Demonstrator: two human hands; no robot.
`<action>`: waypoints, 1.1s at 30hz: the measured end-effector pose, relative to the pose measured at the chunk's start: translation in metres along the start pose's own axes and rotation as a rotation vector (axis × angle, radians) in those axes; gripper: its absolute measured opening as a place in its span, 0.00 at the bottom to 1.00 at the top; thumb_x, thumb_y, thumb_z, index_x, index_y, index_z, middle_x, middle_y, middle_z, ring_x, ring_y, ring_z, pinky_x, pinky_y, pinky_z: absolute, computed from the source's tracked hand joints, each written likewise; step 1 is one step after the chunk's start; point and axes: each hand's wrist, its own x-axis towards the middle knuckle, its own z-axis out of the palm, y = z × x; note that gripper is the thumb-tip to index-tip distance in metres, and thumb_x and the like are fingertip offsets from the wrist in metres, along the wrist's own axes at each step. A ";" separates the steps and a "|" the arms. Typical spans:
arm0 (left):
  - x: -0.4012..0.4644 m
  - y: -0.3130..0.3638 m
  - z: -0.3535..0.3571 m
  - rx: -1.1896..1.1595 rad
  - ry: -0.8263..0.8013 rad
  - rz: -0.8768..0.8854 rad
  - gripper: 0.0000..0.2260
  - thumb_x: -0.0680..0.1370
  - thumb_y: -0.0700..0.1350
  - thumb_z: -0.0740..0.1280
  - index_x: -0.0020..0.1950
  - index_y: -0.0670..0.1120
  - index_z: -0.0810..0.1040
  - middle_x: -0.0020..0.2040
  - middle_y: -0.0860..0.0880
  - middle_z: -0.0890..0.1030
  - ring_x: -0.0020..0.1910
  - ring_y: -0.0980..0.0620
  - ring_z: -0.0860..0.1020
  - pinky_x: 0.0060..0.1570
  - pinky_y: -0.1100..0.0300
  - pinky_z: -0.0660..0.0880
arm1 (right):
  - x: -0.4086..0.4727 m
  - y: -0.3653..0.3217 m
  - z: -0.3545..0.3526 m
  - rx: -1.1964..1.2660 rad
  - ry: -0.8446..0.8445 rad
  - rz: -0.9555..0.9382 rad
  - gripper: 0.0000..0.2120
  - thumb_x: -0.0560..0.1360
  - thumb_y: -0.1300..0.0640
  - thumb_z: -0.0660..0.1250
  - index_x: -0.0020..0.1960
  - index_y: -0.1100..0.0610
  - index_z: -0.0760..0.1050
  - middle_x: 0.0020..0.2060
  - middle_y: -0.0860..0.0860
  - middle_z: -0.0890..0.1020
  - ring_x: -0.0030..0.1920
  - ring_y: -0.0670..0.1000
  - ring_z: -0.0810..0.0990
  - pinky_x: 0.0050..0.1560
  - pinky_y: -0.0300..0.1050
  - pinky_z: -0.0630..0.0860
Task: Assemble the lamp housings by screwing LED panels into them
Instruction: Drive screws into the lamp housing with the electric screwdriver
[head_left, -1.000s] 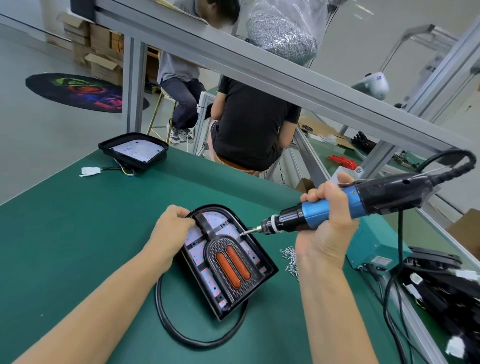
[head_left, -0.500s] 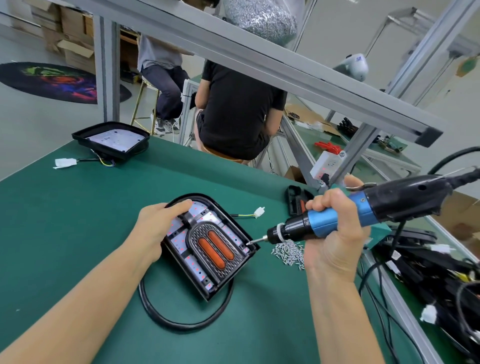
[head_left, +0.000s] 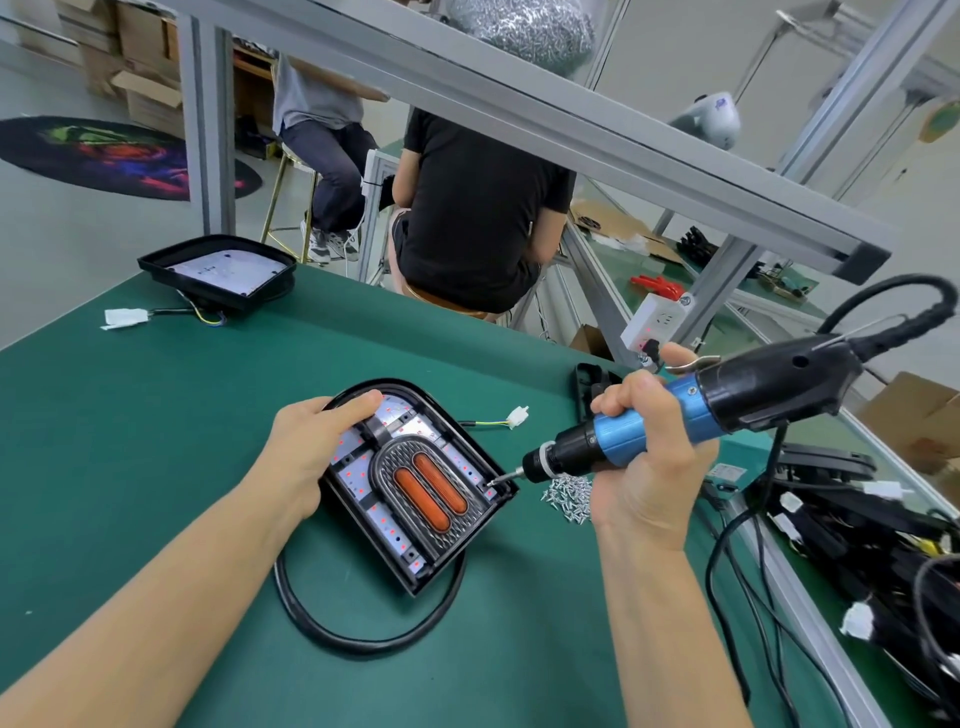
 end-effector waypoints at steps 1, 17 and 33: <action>0.001 0.000 0.000 0.001 0.000 0.004 0.07 0.70 0.44 0.75 0.42 0.41 0.81 0.34 0.44 0.84 0.28 0.48 0.82 0.26 0.61 0.76 | 0.000 0.001 0.000 -0.001 -0.003 0.001 0.14 0.69 0.70 0.64 0.50 0.55 0.74 0.28 0.49 0.72 0.28 0.48 0.73 0.36 0.42 0.75; 0.004 -0.008 0.003 0.004 0.000 0.120 0.06 0.70 0.45 0.75 0.42 0.43 0.82 0.39 0.45 0.85 0.38 0.45 0.82 0.46 0.50 0.78 | -0.008 0.008 0.007 -0.074 -0.128 -0.029 0.17 0.66 0.69 0.65 0.45 0.48 0.78 0.28 0.49 0.74 0.28 0.50 0.73 0.36 0.44 0.73; 0.009 -0.015 0.002 0.017 0.070 0.169 0.07 0.71 0.45 0.75 0.41 0.43 0.81 0.36 0.47 0.83 0.35 0.48 0.79 0.46 0.51 0.78 | -0.008 0.009 0.006 -0.071 -0.168 0.021 0.11 0.64 0.62 0.69 0.43 0.50 0.73 0.28 0.47 0.74 0.29 0.49 0.74 0.37 0.42 0.75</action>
